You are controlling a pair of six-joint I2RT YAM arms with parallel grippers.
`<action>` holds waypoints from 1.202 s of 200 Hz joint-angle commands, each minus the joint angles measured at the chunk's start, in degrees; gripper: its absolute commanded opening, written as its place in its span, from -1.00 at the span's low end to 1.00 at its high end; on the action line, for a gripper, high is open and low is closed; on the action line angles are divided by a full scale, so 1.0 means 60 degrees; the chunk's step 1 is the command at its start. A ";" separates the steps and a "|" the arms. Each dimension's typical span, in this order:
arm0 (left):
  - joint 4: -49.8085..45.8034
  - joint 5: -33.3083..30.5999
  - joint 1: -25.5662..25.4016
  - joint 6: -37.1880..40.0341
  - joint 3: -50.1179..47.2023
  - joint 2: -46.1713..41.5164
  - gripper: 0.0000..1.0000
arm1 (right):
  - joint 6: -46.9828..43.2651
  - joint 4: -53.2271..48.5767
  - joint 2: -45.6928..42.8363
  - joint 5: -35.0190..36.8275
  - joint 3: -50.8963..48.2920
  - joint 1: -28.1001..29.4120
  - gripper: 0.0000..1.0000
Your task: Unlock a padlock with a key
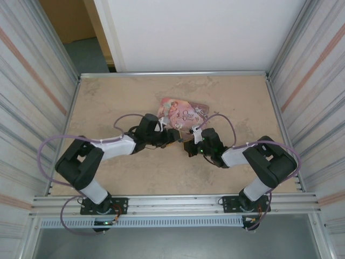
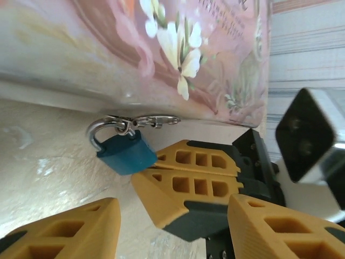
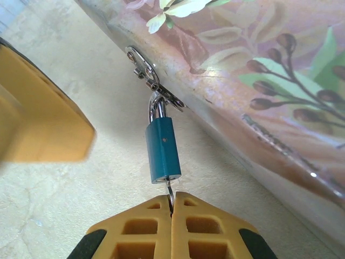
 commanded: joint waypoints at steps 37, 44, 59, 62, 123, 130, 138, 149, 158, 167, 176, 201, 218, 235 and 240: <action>-0.0297 -0.0237 0.1297 0.0508 -0.1909 -0.2801 0.17 | 0.0981 -0.1000 -0.0082 -0.0775 0.0869 -0.0110 -1.00; -0.0309 -0.0433 0.1409 0.0442 -0.2141 -0.3165 0.18 | 0.1195 -0.1022 -0.0064 -0.0807 0.0887 -0.0130 -1.00; -0.0220 -0.0776 0.1580 0.0295 -0.2633 -0.3922 0.24 | 0.1647 -0.1104 -0.0028 -0.0932 0.0940 -0.0160 -1.00; -0.0179 -0.0857 0.1595 0.0261 -0.2721 -0.4076 0.25 | 0.1708 -0.1096 -0.0022 -0.0946 0.0944 -0.0173 -1.00; 0.1104 -0.1101 0.1658 -0.0933 -0.4132 -0.5450 0.35 | 0.3183 -0.1524 -0.0057 -0.1008 0.1242 -0.0093 -1.00; 0.1363 -0.1163 0.1658 -0.1143 -0.4324 -0.5511 0.36 | 0.3348 -0.1548 -0.0065 -0.1017 0.1269 -0.0089 -1.00; 0.1597 -0.1239 0.1671 -0.1359 -0.4516 -0.5560 0.37 | 0.3511 -0.1526 -0.0095 -0.1047 0.1269 -0.0068 -1.00; 0.1915 -0.1310 0.1672 -0.1590 -0.4726 -0.5580 0.38 | 0.3705 -0.1520 -0.0123 -0.1018 0.1284 -0.0021 -1.00; 0.2131 -0.1309 0.1672 -0.1731 -0.4802 -0.5558 0.39 | 0.3878 -0.1492 -0.0138 -0.1036 0.1306 0.0007 -1.00; 0.2307 -0.1273 0.1672 -0.1870 -0.4836 -0.5515 0.39 | 0.4074 -0.1519 -0.0162 -0.1037 0.1326 0.0020 -1.00; 0.2566 -0.1197 0.1672 -0.2044 -0.4873 -0.5444 0.39 | 0.4280 -0.1534 -0.0168 -0.1062 0.1367 0.0052 -1.00; 0.3384 -0.0991 0.1714 -0.2713 -0.5002 -0.5039 0.37 | 0.4963 -0.2030 -0.0105 -0.1032 0.1616 0.0082 -1.00; 0.3882 -0.0848 0.1716 -0.2945 -0.4995 -0.4682 0.35 | 0.5461 -0.2064 0.0035 -0.1142 0.1716 0.0099 -1.00; 0.4218 -0.0728 0.1716 -0.3095 -0.4951 -0.4316 0.35 | 0.5812 -0.1989 0.0116 -0.1153 0.1761 0.0140 -1.00; 0.4341 -0.0702 0.1702 -0.3156 -0.4958 -0.4205 0.34 | 0.5886 -0.2014 0.0120 -0.1126 0.1768 0.0159 -1.00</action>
